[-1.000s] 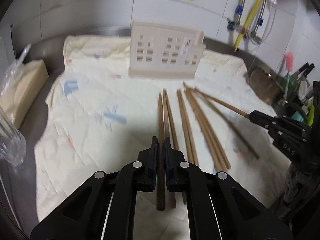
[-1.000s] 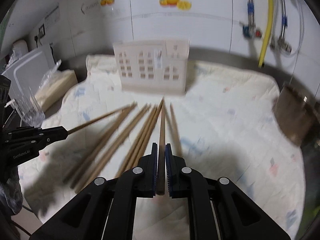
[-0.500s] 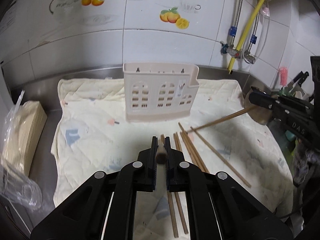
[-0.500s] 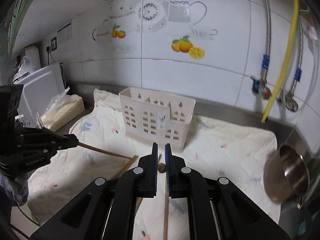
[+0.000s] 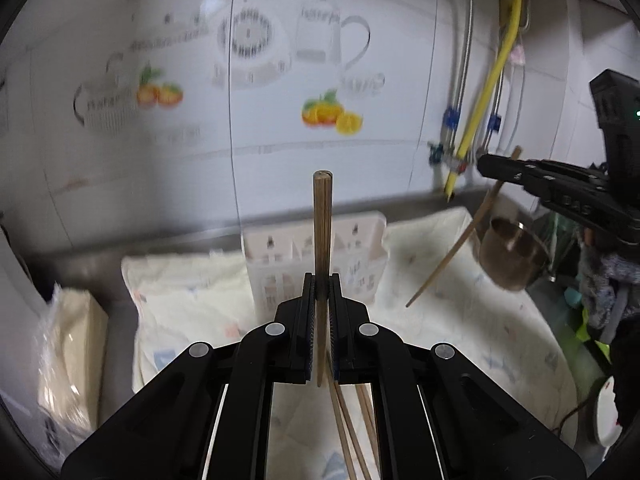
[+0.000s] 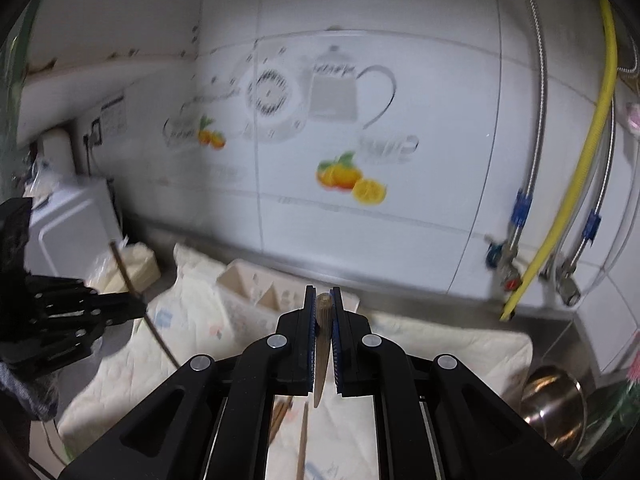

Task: Organize utensils
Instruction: 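Lift the left tool's chopstick into the white holder while the right tool inserts its own, then open the left tool to drop its chopstick while the right tool releases its own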

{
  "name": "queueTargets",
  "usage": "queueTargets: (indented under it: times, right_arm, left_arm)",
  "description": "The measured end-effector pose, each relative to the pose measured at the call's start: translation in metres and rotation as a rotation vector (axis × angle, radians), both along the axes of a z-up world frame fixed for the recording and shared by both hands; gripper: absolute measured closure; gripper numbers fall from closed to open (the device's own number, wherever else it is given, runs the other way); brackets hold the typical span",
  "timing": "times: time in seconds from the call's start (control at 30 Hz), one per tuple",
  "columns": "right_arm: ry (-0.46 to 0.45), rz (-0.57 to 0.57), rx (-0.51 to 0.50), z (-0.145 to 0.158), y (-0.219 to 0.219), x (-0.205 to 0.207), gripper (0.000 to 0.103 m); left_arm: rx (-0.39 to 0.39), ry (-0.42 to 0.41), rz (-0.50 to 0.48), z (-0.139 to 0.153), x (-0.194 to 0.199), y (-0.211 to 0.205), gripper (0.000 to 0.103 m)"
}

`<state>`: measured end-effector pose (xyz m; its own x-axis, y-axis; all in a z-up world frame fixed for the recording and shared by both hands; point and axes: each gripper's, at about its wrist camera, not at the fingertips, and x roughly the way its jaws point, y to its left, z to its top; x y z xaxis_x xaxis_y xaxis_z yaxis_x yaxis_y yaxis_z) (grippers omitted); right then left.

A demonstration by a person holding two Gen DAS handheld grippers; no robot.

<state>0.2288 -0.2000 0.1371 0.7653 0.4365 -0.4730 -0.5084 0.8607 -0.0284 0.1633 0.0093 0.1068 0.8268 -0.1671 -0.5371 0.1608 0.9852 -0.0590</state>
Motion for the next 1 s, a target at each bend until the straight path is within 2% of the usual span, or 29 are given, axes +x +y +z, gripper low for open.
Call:
queueTargets:
  times: [0.23,0.33,0.43,0.7,1.0]
  right_arm:
    - [-0.087,-0.03,0.058,0.035,0.006,0.025,0.096]
    - [-0.108,-0.044,0.072,0.038,0.012,0.036,0.096]
    - [-0.081,-0.05,0.067,0.031,0.019,0.052,0.096]
    - [-0.005,-0.051,0.014,-0.006,0.03,0.076,0.096]
    - [0.044,-0.054,-0.009,-0.028,0.032,0.089,0.096]
  left_arm:
    - [0.019,-0.113,0.009,0.056,0.014,0.002,0.098]
    - [0.015,-0.152,0.029,0.072,0.027,0.005,0.098]
    - [-0.018,-0.163,0.037,0.079,0.042,0.012,0.098]
    - [-0.018,-0.105,0.106,0.049,0.093,0.026,0.098]
    - [-0.027,0.003,0.13,0.006,0.12,0.037,0.097]
